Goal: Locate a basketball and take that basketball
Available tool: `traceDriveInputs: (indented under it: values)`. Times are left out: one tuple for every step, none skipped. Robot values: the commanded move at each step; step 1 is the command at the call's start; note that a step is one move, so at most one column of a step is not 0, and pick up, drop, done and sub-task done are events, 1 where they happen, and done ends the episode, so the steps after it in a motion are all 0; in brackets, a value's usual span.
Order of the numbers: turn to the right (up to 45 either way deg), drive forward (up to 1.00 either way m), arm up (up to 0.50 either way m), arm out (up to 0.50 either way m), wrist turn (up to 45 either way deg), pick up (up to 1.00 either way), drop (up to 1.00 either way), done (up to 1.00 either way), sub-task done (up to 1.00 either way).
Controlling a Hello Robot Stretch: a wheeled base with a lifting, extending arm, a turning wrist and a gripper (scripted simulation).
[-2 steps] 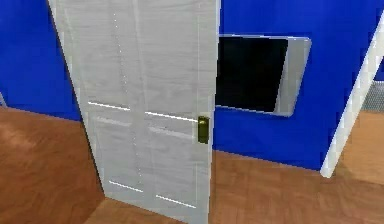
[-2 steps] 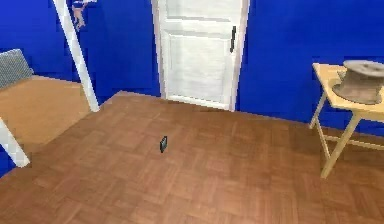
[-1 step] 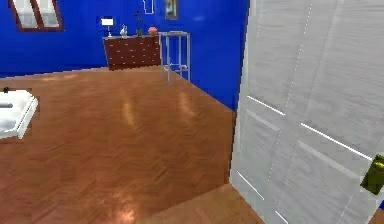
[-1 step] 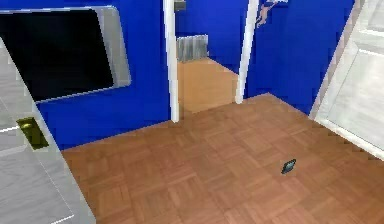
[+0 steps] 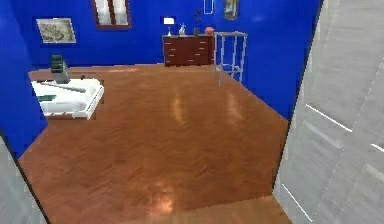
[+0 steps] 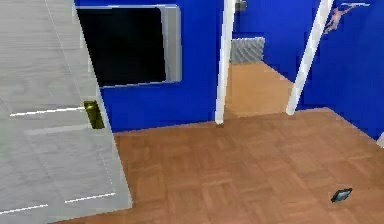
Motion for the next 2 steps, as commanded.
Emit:
traceDriveInputs:
  values:
    - [0.0,1.00,0.00,0.00,0.0,0.00,0.00,0.00,0.00]
    - [0.0,1.00,0.00,0.00,0.0,0.00,0.00,0.00,0.00]
